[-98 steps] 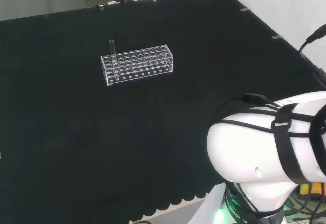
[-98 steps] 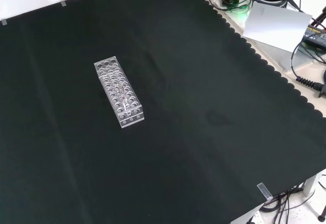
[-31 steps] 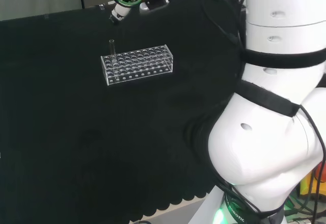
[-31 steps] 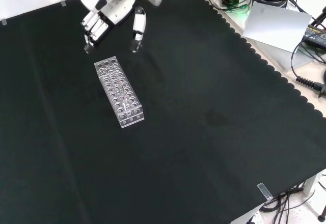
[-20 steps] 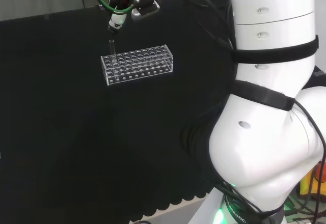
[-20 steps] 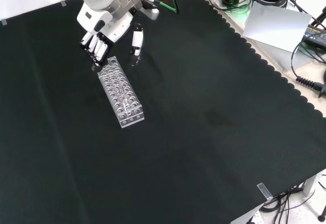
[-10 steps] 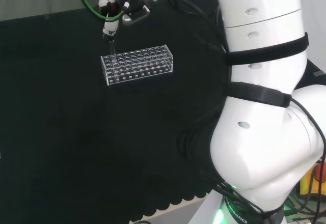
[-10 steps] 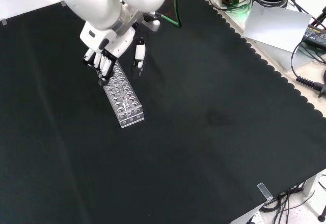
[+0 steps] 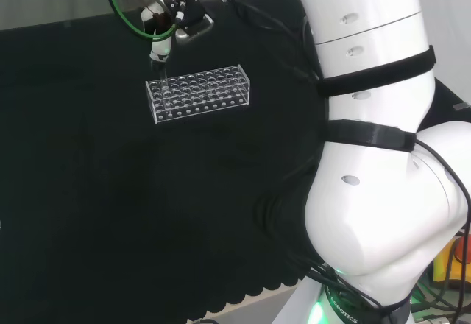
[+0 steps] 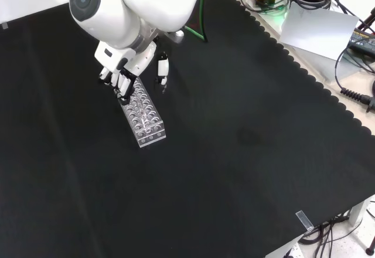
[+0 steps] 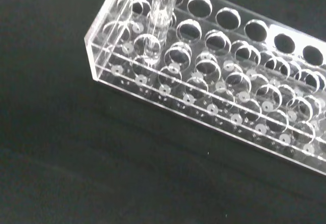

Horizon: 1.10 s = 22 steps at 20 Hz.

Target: Pick up the test tube.

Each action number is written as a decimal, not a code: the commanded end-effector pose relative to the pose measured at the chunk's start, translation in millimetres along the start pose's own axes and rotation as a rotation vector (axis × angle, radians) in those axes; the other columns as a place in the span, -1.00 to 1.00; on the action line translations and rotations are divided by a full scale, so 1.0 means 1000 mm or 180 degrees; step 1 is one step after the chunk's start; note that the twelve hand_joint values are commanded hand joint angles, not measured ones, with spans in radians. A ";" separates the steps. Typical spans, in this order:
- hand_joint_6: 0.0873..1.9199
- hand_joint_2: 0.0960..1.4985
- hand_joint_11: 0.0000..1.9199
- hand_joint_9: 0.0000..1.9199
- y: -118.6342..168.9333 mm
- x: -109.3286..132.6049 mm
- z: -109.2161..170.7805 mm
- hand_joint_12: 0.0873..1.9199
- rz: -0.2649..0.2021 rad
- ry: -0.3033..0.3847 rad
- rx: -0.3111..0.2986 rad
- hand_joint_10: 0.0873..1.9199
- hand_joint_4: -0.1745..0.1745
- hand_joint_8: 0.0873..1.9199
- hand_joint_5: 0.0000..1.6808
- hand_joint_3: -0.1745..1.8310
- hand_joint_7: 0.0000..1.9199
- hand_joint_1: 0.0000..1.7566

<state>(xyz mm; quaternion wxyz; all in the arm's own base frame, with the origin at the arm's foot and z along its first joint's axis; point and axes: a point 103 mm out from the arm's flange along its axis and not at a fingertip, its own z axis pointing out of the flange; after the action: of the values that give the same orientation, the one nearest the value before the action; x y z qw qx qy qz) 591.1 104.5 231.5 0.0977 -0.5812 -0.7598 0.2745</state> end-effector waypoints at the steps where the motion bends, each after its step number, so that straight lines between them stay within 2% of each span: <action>1: -0.53 0.12 -1.00 -0.46 0.002 0.002 0.007 0.62 -0.0001 0.0054 0.0023 -0.22 -0.89 -0.14 -0.47 -0.57 -0.28 -0.07; 8: -0.49 0.08 -1.00 -0.45 0.012 0.005 0.012 0.62 0.0050 0.0161 -0.0002 -0.22 -0.88 -0.13 -0.49 -0.52 -0.28 -0.07; 18: -0.46 0.04 -0.99 -0.42 0.024 0.000 0.023 0.63 0.0125 0.0129 0.0080 -0.22 -0.88 -0.14 -0.51 -0.46 -0.24 -0.06; 22: -0.46 0.03 -0.98 -0.41 0.026 -0.003 0.027 0.62 0.0158 0.0189 0.0088 -0.22 -0.88 -0.13 -0.50 -0.44 -0.23 -0.05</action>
<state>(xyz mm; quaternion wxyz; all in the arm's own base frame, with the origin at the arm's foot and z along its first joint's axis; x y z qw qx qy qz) 600.6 101.8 198.5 0.1168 -0.6006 -0.7425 0.2724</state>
